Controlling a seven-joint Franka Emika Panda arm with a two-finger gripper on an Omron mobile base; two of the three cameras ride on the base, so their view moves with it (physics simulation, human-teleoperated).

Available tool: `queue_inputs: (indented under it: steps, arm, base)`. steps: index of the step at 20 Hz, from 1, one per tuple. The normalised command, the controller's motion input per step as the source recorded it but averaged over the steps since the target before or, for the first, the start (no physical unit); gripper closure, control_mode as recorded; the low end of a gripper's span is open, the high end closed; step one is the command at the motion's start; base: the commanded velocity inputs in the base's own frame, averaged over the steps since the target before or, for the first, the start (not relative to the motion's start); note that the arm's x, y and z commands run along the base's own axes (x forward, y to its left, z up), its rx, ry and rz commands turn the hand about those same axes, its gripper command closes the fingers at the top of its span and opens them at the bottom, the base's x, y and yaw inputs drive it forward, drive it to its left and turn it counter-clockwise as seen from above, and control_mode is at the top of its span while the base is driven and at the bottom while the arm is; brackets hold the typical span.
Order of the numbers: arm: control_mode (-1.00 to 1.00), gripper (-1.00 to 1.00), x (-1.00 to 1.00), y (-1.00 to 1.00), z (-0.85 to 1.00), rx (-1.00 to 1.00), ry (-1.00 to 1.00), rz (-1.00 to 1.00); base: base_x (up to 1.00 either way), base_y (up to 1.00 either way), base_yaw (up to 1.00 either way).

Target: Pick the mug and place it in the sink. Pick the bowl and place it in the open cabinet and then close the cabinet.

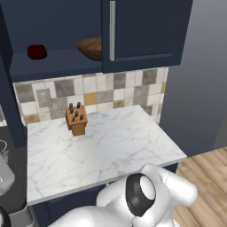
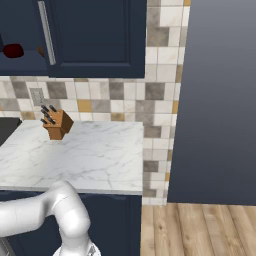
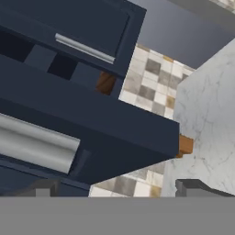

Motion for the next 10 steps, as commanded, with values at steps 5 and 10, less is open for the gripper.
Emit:
queue_inputs:
  steps: [5, 10]
  arm:
    - [-1.00, -1.00, 0.02, 0.00, -0.23, 0.03, 0.00, -0.10]
    - [-1.00, -1.00, 0.14, 0.00, -0.15, 0.01, 0.00, -0.08]
  base:
    - [0.00, 0.00, 0.00]
    - [0.00, 0.00, 0.00]
